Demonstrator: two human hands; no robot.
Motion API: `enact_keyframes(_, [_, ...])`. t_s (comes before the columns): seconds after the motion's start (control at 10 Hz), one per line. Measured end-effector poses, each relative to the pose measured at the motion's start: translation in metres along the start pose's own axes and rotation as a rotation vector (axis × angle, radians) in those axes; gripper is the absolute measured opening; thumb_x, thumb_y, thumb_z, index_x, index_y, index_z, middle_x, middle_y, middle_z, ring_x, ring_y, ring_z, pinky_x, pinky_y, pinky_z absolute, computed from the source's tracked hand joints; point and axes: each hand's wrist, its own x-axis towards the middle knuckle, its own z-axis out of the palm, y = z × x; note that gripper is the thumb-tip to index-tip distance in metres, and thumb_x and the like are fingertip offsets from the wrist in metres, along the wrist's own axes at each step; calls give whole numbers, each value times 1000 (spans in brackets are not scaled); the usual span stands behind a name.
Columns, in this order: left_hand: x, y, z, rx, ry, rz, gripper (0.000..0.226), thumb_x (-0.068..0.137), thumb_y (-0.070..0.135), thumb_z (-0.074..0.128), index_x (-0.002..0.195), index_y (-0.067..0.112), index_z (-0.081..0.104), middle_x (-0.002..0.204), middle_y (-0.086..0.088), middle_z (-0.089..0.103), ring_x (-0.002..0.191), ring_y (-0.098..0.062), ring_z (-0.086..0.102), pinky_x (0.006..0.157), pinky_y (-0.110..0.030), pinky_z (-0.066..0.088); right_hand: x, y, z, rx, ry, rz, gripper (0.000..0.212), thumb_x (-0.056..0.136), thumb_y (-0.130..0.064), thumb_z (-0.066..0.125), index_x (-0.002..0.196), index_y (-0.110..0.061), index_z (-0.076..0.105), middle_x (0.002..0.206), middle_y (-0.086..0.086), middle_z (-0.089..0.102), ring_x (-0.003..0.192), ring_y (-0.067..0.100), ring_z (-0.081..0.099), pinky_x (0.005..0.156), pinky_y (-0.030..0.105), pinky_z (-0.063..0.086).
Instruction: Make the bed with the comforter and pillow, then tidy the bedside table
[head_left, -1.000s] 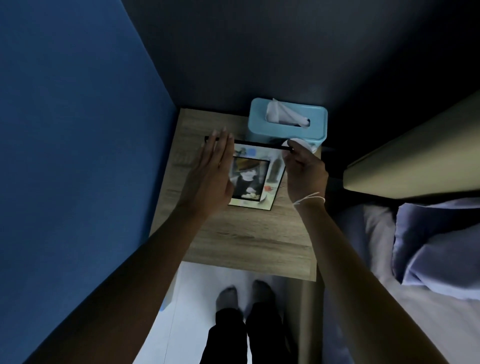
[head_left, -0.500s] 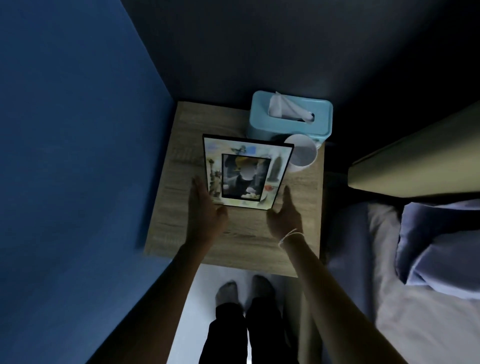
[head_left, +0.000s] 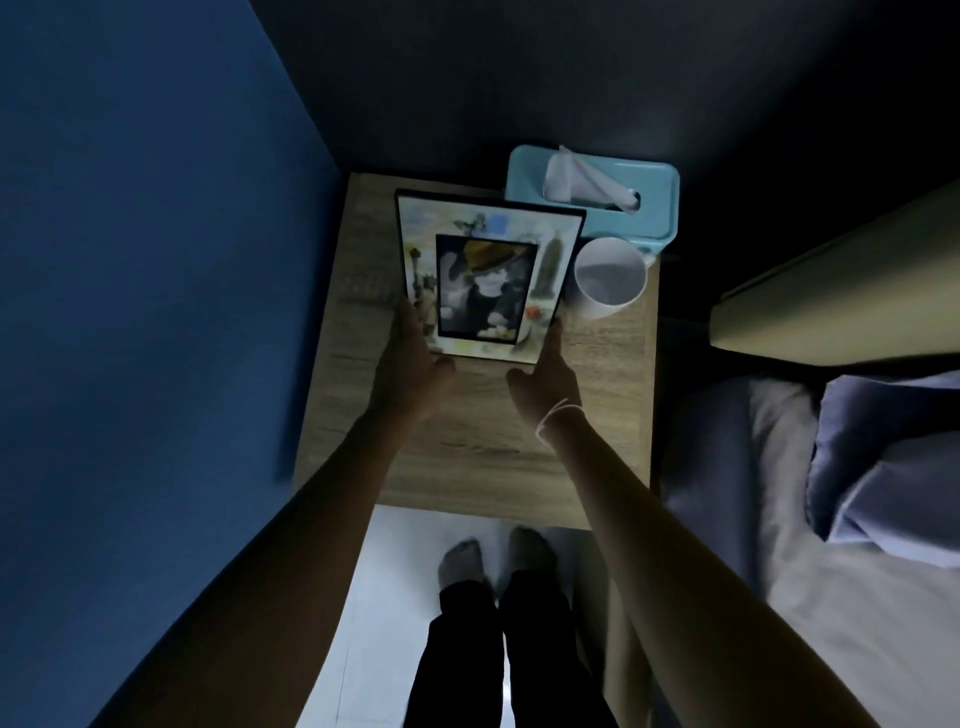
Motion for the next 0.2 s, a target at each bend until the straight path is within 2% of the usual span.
enact_keyframes(0.1, [2,-1,-3,6,1,14,88,87,10,58,152,18,0,157,-7,23,132,-28,41,91,-26,39,7,1,-2,8,10,-26,93,74,-26,48,152,-29,-3,144,16,47,118,42,53,102,48,42])
enact_keyframes(0.2, [-12,-7,-6,-27,-18,55,87,85,7,58,152,20,4,155,-7,27,130,-25,43,89,-22,40,6,14,2,-12,79,-87,82,87,-21,51,153,-24,4,149,13,40,126,39,48,105,47,40])
